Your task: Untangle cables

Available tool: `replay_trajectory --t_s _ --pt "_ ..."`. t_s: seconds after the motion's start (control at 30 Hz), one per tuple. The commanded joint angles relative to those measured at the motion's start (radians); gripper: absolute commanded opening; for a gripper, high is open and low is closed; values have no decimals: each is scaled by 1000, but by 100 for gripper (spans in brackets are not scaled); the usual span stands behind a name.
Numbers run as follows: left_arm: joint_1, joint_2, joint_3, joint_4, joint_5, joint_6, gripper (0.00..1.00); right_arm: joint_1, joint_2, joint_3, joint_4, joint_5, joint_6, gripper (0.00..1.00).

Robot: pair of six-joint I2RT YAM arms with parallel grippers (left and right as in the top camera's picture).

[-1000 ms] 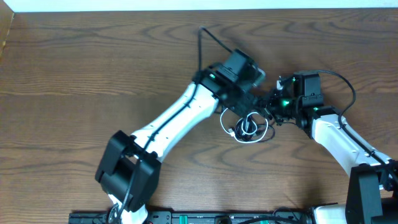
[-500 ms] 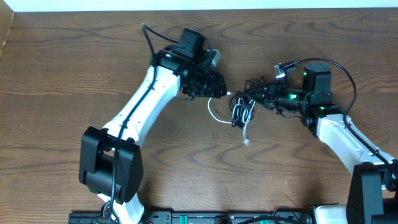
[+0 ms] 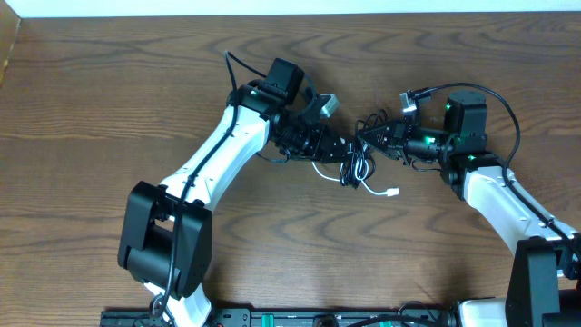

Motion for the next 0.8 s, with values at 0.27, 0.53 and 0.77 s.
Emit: replay_trajectory --t_s 0.27,0.53,0.77 --pt "-9 31 -23 41 84 6 64 -2 3 -2 6 -44 -5 1" --pt "-24 119 -23 71 208 -71 56 -2 3 -2 6 -58 -6 1" --pt "-24 119 -23 70 277 -60 8 -2 3 -2 5 -58 -11 1"
